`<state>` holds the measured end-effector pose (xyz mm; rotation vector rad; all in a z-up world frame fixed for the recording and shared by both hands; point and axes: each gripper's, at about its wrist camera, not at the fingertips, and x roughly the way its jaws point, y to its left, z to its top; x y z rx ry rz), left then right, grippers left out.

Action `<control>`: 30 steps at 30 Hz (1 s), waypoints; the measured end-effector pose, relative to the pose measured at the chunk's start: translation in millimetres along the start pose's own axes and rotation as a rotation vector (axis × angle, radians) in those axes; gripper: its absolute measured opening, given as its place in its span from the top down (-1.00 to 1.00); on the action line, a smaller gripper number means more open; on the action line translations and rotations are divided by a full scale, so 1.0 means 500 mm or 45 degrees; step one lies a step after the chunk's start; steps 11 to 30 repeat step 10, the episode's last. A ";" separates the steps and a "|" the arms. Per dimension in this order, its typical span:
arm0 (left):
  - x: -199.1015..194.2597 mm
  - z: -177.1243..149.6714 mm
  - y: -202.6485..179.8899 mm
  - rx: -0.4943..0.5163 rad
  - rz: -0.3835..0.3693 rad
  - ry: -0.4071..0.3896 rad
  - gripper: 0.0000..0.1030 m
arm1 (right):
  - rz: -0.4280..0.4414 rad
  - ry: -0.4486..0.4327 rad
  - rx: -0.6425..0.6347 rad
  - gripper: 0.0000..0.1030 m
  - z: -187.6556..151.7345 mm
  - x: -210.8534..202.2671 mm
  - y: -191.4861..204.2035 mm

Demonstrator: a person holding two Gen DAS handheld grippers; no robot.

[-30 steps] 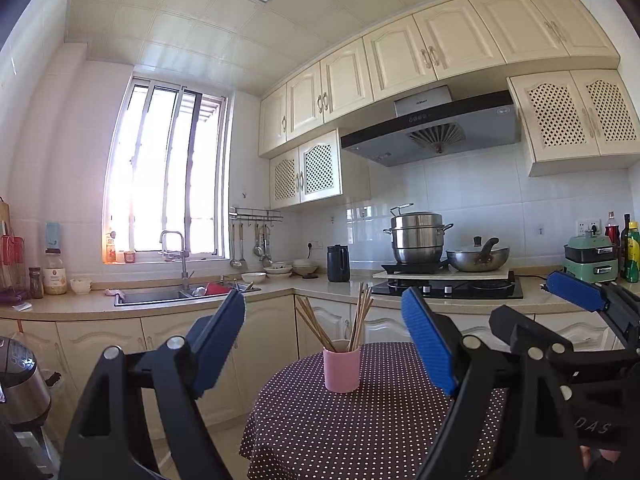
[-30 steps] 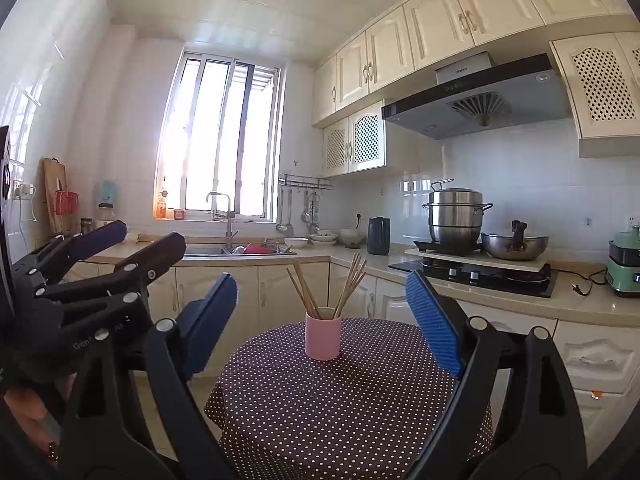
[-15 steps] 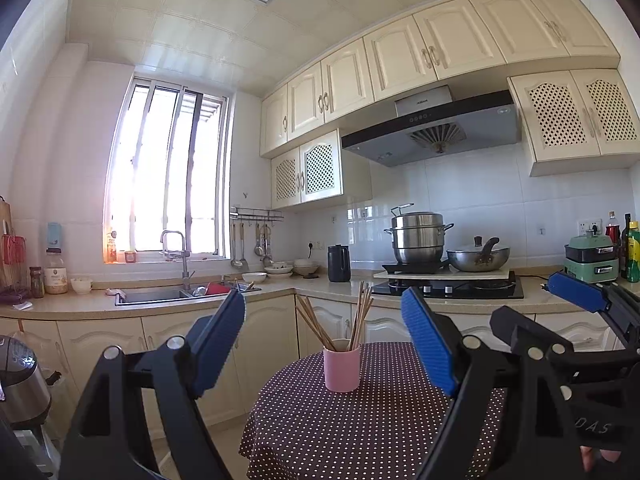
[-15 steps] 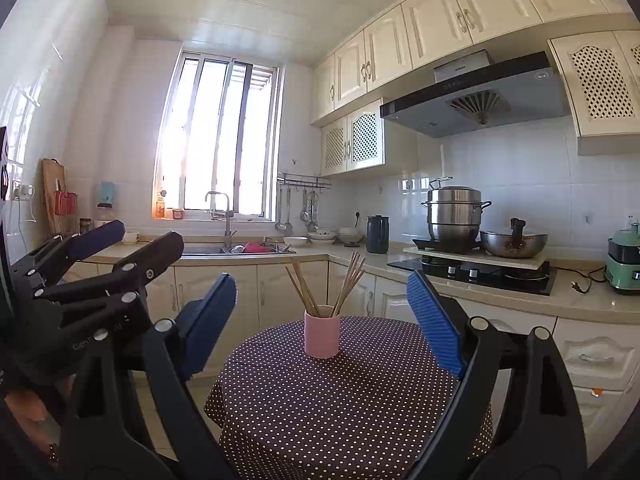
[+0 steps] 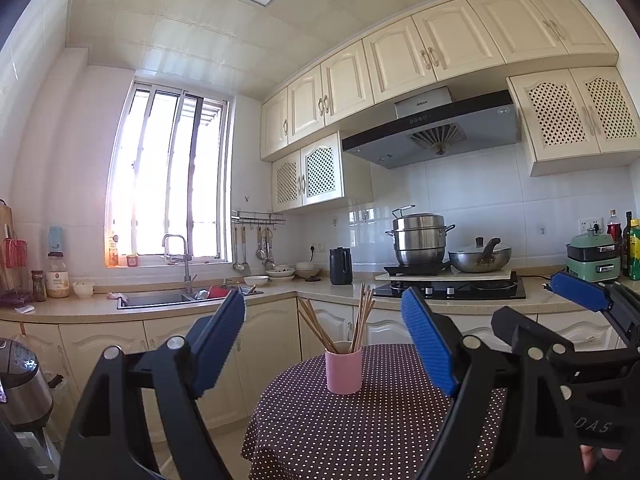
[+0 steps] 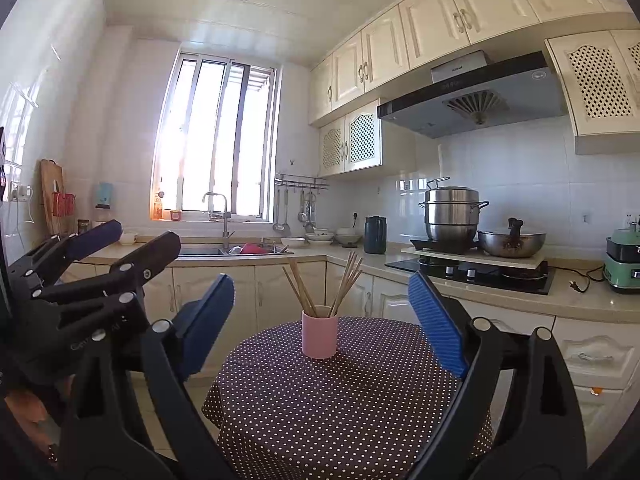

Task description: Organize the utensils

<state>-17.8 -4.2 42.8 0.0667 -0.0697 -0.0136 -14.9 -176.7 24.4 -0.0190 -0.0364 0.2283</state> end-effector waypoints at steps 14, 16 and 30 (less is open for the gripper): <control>0.028 -0.020 0.002 0.002 0.004 0.063 -0.54 | -0.010 0.043 0.021 -0.76 -0.019 0.029 -0.005; 0.028 -0.020 0.002 0.002 0.004 0.063 -0.54 | -0.010 0.043 0.021 -0.76 -0.019 0.029 -0.005; 0.028 -0.020 0.002 0.002 0.004 0.063 -0.54 | -0.010 0.043 0.021 -0.76 -0.019 0.029 -0.005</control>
